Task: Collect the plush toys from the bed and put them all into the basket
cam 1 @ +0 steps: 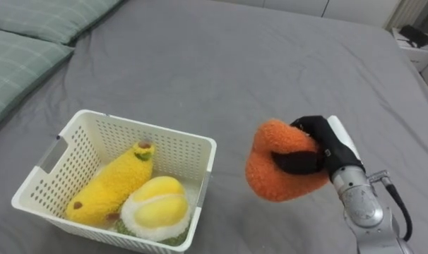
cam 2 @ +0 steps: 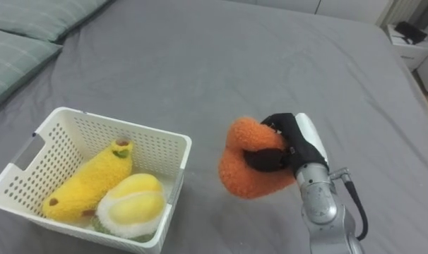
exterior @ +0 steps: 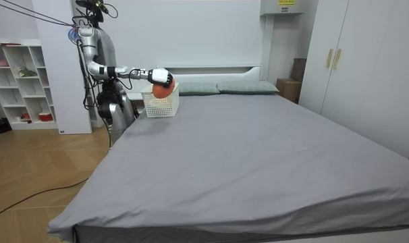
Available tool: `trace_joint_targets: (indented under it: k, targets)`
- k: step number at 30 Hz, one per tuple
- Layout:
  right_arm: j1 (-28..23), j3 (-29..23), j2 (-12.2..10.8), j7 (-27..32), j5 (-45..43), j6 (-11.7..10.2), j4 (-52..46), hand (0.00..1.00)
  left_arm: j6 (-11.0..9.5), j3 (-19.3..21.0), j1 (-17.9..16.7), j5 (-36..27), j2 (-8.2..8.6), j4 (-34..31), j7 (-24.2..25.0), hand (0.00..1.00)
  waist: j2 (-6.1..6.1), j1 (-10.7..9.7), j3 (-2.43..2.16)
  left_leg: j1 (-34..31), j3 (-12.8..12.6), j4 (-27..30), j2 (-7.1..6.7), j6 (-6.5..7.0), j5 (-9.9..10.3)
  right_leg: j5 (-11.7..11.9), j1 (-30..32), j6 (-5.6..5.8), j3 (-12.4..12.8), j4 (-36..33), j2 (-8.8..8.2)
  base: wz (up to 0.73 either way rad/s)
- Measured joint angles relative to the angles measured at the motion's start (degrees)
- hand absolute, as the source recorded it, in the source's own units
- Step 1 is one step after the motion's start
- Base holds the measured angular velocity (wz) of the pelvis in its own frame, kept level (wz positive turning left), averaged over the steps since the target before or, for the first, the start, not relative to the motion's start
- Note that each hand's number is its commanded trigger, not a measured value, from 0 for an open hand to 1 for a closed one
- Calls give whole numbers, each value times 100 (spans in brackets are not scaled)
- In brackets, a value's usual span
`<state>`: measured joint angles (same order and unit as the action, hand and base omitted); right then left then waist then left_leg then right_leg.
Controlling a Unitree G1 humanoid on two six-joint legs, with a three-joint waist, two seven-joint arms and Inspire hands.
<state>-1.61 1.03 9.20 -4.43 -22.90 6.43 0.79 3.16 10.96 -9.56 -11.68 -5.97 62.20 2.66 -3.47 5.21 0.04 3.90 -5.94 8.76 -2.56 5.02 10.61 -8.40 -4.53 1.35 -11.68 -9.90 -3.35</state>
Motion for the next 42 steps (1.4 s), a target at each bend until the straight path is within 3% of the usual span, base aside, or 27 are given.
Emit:
trace_joint_targets:
  k: [8,11,20,30,34,35,36,38,39,40,42]
  targets:
    - [37,21,-28,-27,63,50,-462,100,-78,-15,12,-9,-13,81,1,0,-11,27,-7,-32,-5,-10,0,0,-1,2,55,3,24,-5,4,-1]
    - [82,64,-27,-35,235,66,-681,100,-83,-60,103,7,-15,103,6,0,-17,162,-4,-29,-18,-4,5,0,-1,2,70,3,53,-3,13,-4]
    - [790,839,-83,-363,199,67,-1136,100,-199,-277,282,0,-26,213,35,0,-64,495,16,-89,19,-14,1,0,-1,2,109,3,7,20,11,1]
    - [855,1407,-136,-452,281,69,-1142,100,-201,-363,448,-8,18,322,38,0,-36,838,46,-145,158,4,-15,3,-4,1,108,4,-278,32,-25,8]
    - [1014,1554,-149,-450,274,83,-1142,100,-201,-441,507,-33,-18,321,37,0,-96,946,70,-184,157,-3,-16,6,-7,1,144,5,-288,29,-27,0]
    - [1067,1629,-160,-449,265,84,-1141,97,-200,-438,508,-31,-41,321,37,0,-130,957,76,-206,169,-2,-15,5,-8,1,149,5,-287,32,-23,0]
    - [1087,1663,-165,-449,263,85,-1141,82,-200,-437,508,-25,-51,321,37,0,-148,960,69,-221,181,-1,-16,5,-8,1,157,5,-291,33,-23,6]
    - [1163,1787,-156,-440,274,86,-1129,23,-198,-439,539,-4,-78,320,36,0,-190,999,74,-228,199,8,-17,5,-8,1,160,5,-320,37,-24,4]
    - [1172,1852,-151,-443,274,86,-1121,5,-194,-439,565,0,-82,320,37,0,-218,1075,67,-225,201,8,-18,5,-8,1,160,5,-327,39,-25,0]
    - [1178,1899,-153,-448,271,86,-1084,0,-195,-426,575,20,-81,320,37,0,-240,1149,68,-222,206,11,-19,6,-9,1,159,5,-337,42,-27,0]
    - [1179,1936,-152,-461,272,87,-999,0,-194,-418,610,28,-72,314,37,0,-263,1250,82,-230,217,49,-22,7,-9,1,158,5,-346,45,-33,6]
